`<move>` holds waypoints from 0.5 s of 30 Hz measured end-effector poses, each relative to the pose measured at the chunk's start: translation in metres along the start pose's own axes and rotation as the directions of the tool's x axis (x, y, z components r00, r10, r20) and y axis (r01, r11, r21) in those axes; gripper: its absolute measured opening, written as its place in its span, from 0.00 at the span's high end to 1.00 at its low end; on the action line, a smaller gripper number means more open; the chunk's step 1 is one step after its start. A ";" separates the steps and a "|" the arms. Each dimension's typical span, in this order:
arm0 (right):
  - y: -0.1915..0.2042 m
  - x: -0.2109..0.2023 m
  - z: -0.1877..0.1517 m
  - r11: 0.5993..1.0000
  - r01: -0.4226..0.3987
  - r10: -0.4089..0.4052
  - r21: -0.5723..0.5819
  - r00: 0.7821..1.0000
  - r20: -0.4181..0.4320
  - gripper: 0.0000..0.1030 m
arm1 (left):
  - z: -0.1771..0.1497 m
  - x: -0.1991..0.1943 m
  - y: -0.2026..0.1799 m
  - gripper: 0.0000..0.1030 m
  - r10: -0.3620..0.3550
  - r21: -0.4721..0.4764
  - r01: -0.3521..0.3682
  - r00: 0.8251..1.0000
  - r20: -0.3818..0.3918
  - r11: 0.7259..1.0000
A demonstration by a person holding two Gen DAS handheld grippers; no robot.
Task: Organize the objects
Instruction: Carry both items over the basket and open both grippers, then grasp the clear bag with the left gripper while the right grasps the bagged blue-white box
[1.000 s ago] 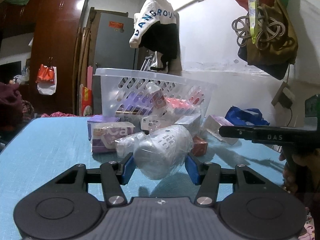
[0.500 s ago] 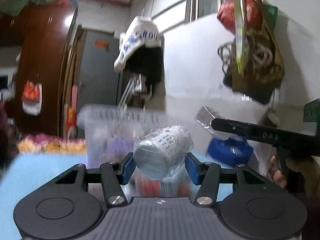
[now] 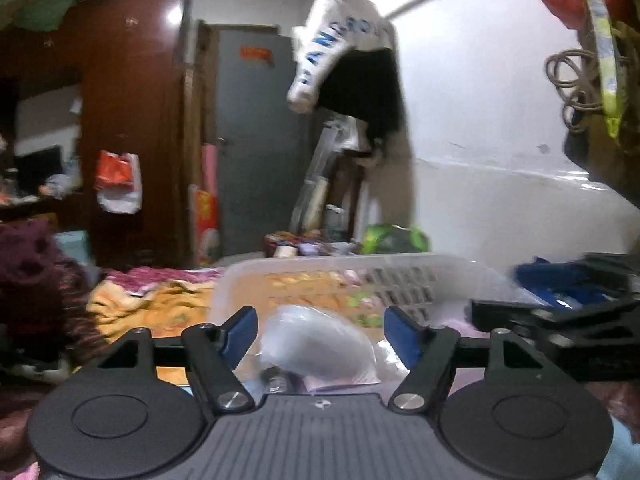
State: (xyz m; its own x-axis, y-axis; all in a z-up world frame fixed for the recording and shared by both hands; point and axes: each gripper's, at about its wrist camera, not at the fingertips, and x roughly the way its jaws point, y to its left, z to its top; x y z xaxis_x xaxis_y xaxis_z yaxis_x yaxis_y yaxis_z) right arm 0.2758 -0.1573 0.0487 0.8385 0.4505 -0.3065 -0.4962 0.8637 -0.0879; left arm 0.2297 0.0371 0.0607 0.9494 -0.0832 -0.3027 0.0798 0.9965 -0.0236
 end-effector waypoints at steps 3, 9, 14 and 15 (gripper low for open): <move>0.004 -0.040 -0.019 0.998 -0.058 0.057 0.014 0.994 0.091 0.00 | -0.022 -0.051 0.007 0.14 -0.064 -0.012 0.065 0.996 0.058 0.998; 0.019 -0.052 -0.078 0.984 -0.176 0.178 0.030 0.982 -0.061 0.00 | -0.099 -0.084 0.004 0.05 -0.080 -0.009 0.080 0.991 -0.110 0.997; 0.027 -0.032 -0.094 0.984 -0.178 0.179 0.023 0.975 -0.132 0.00 | -0.120 -0.069 0.007 0.09 -0.062 -0.035 0.056 0.976 -0.208 0.998; 0.027 -0.030 -0.094 0.984 -0.179 0.181 0.025 0.974 -0.135 0.01 | -0.122 -0.066 0.007 0.11 -0.065 -0.043 0.057 0.972 -0.225 0.997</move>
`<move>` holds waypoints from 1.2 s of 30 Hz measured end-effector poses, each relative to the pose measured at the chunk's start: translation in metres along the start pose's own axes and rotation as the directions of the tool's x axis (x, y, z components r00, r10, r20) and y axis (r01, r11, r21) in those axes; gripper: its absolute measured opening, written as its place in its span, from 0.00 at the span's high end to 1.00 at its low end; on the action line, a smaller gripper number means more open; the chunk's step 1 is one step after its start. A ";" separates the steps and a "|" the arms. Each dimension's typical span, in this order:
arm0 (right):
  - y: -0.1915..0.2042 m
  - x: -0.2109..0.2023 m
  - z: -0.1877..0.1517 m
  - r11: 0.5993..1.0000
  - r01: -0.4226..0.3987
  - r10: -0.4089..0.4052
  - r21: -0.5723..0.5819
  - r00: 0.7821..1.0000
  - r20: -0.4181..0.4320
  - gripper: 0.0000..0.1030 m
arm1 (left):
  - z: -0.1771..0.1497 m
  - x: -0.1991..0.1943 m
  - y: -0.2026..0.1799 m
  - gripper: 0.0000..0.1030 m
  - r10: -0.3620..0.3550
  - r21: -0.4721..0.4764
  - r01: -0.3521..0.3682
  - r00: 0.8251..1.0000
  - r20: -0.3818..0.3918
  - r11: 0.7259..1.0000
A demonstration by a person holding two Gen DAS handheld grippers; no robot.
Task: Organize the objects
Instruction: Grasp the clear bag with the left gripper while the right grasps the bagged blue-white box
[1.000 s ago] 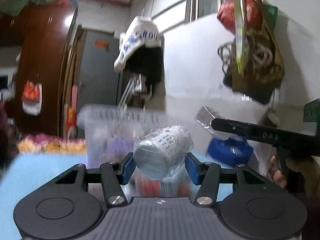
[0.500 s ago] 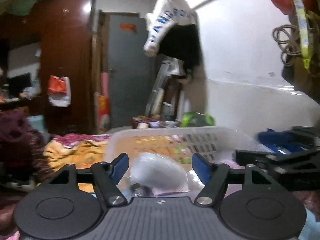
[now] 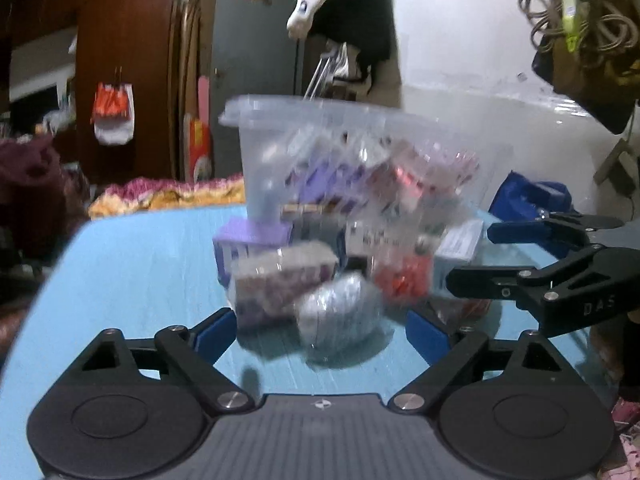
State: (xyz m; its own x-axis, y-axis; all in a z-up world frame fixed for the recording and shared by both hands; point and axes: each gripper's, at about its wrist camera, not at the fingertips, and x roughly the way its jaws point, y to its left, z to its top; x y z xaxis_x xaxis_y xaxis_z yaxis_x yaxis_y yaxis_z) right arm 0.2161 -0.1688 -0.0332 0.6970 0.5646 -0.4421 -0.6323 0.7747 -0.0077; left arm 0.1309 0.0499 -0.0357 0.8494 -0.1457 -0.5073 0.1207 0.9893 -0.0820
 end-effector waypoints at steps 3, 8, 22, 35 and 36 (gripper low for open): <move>-0.002 0.002 0.000 1.000 -0.017 0.018 0.014 1.000 -0.007 0.10 | 0.000 0.002 0.002 0.14 0.010 -0.023 -0.010 1.000 -0.010 1.000; -0.002 -0.002 -0.003 0.999 -0.030 0.030 0.025 1.000 0.001 0.24 | 0.005 0.018 -0.008 0.14 0.011 0.006 -0.011 0.998 -0.069 1.000; -0.009 -0.027 -0.013 0.996 0.016 -0.033 0.093 0.982 0.185 0.25 | -0.009 -0.019 -0.012 0.43 0.008 0.019 -0.011 0.988 0.157 1.000; -0.007 -0.030 -0.014 0.997 0.024 -0.041 0.073 0.970 0.241 0.25 | -0.006 -0.024 -0.015 0.43 0.007 0.040 -0.016 0.975 0.221 0.999; -0.006 -0.031 -0.015 0.997 0.023 -0.040 0.072 0.969 0.244 0.25 | -0.007 -0.025 -0.015 0.43 0.005 0.040 -0.015 0.974 0.228 0.999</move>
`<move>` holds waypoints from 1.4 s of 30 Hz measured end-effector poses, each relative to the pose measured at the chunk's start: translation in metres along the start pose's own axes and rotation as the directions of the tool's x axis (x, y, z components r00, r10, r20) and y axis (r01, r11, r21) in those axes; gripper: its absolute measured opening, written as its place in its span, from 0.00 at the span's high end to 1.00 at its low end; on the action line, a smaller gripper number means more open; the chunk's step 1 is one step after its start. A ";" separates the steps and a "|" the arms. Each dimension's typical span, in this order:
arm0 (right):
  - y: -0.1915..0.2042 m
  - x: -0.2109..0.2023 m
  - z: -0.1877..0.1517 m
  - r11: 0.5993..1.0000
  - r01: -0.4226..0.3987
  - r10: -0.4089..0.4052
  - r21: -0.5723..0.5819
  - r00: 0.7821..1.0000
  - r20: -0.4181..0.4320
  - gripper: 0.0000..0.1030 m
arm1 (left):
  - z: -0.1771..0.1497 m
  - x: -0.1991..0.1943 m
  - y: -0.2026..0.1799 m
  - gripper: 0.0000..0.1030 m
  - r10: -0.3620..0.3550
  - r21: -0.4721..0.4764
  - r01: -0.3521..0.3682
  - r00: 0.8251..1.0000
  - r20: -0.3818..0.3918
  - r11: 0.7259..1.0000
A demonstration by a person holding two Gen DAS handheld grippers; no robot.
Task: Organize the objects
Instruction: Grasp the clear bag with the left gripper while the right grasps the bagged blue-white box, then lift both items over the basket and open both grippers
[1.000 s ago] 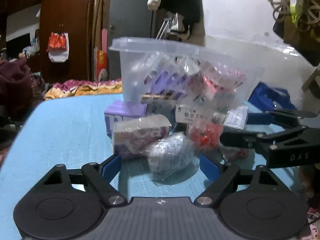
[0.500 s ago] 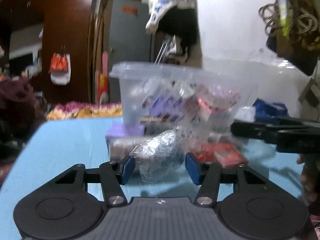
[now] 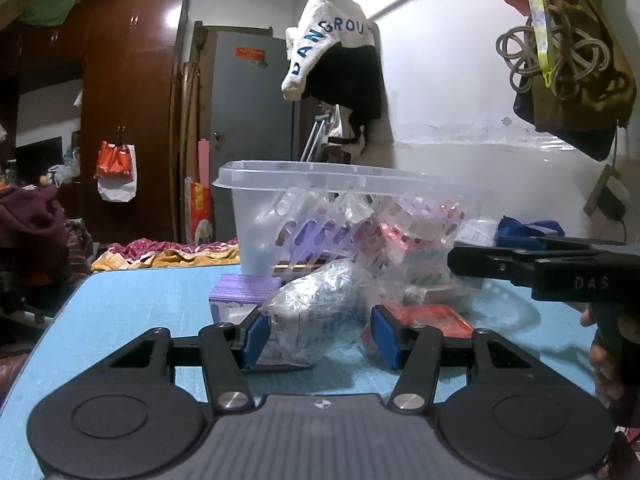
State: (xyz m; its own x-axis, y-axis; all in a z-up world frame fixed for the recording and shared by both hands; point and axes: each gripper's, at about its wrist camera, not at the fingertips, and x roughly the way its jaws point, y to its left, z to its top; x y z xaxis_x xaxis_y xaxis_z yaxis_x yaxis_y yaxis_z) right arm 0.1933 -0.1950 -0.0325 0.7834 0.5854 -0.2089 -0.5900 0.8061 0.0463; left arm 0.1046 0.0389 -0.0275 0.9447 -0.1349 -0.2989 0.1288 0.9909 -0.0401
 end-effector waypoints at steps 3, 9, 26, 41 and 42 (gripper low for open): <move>0.002 -0.003 -0.001 1.000 0.004 -0.004 -0.010 1.000 0.018 0.25 | 0.000 -0.002 -0.001 0.43 0.004 0.007 -0.004 1.000 0.018 1.000; 0.002 -0.003 -0.001 1.000 0.001 -0.001 -0.006 1.000 0.022 0.25 | -0.001 -0.002 -0.002 0.43 -0.002 0.009 0.002 1.000 0.017 1.000; 0.006 -0.011 -0.003 0.999 0.029 -0.026 -0.027 0.996 0.085 0.25 | -0.003 -0.008 0.001 0.43 -0.026 0.012 0.025 0.997 0.066 1.000; -0.008 -0.017 0.062 0.998 0.037 -0.027 -0.059 0.986 0.163 0.25 | 0.049 -0.024 -0.006 0.43 -0.083 0.019 0.080 0.977 0.199 0.997; -0.010 -0.010 0.070 0.998 0.040 -0.032 -0.055 0.988 0.150 0.25 | 0.062 -0.019 -0.008 0.43 -0.069 0.020 0.067 0.978 0.197 0.998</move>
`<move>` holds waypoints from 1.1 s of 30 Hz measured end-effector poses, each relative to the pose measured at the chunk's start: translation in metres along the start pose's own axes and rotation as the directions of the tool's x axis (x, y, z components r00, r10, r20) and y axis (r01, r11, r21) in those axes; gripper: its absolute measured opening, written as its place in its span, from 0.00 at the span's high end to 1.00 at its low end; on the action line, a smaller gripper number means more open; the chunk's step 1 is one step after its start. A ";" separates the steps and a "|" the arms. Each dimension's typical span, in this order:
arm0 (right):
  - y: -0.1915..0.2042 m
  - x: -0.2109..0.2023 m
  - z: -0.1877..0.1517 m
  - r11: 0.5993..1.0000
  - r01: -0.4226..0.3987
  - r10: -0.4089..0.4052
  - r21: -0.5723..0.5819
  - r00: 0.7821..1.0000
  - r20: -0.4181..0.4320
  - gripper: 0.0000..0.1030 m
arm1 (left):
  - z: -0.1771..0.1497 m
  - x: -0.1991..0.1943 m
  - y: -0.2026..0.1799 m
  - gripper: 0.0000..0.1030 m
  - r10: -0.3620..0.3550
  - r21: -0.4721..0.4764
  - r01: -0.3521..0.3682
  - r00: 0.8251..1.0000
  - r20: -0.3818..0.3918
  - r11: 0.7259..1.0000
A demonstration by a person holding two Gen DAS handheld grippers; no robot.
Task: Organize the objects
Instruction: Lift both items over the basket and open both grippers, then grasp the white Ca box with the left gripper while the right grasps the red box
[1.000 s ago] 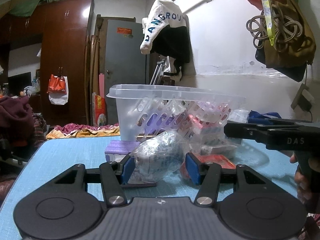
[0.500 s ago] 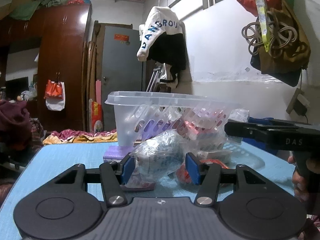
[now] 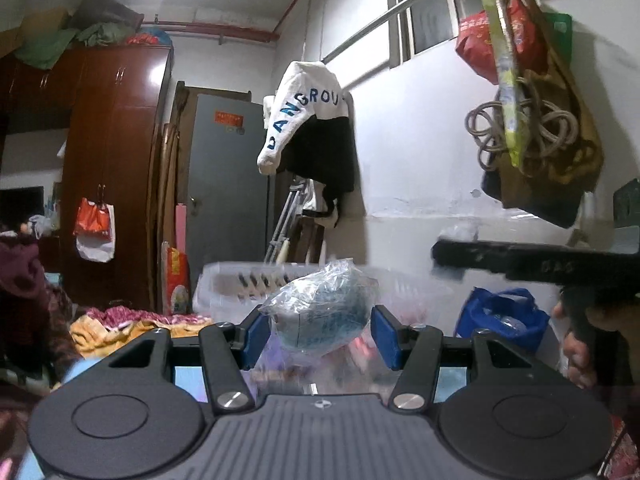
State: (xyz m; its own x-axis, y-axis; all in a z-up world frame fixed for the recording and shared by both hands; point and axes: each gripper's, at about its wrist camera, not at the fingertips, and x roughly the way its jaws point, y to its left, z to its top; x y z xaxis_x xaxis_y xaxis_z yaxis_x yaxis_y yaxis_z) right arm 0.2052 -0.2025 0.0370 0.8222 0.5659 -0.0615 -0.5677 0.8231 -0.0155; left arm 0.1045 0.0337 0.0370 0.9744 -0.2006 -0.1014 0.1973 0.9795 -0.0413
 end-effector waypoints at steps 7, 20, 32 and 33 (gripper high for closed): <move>-0.010 0.057 0.022 0.997 0.068 -0.072 -0.042 0.994 -0.086 0.24 | 0.050 0.087 0.011 0.42 0.064 -0.007 -0.065 0.990 -0.129 0.998; -0.006 0.014 -0.018 0.998 0.002 0.009 0.055 0.980 -0.197 0.00 | 0.010 0.041 0.036 0.08 0.119 -0.029 -0.127 0.970 -0.211 0.991; 0.013 0.039 -0.087 0.994 -0.040 0.085 0.100 0.860 -0.503 0.00 | -0.056 0.060 0.025 0.08 0.177 0.062 -0.167 0.878 -0.445 0.984; 0.015 0.041 -0.088 0.996 -0.033 0.074 0.089 0.857 -0.510 0.00 | -0.057 0.063 0.025 0.08 0.184 0.059 -0.176 0.876 -0.446 0.983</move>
State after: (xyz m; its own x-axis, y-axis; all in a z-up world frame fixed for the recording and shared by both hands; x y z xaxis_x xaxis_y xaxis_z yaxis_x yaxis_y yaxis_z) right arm 0.2267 -0.1715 -0.0536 0.6411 0.5214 -0.5632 -0.5887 0.8049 0.0750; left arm 0.1643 0.0448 -0.0267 0.8420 -0.0046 -0.5394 0.0287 0.9989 0.0362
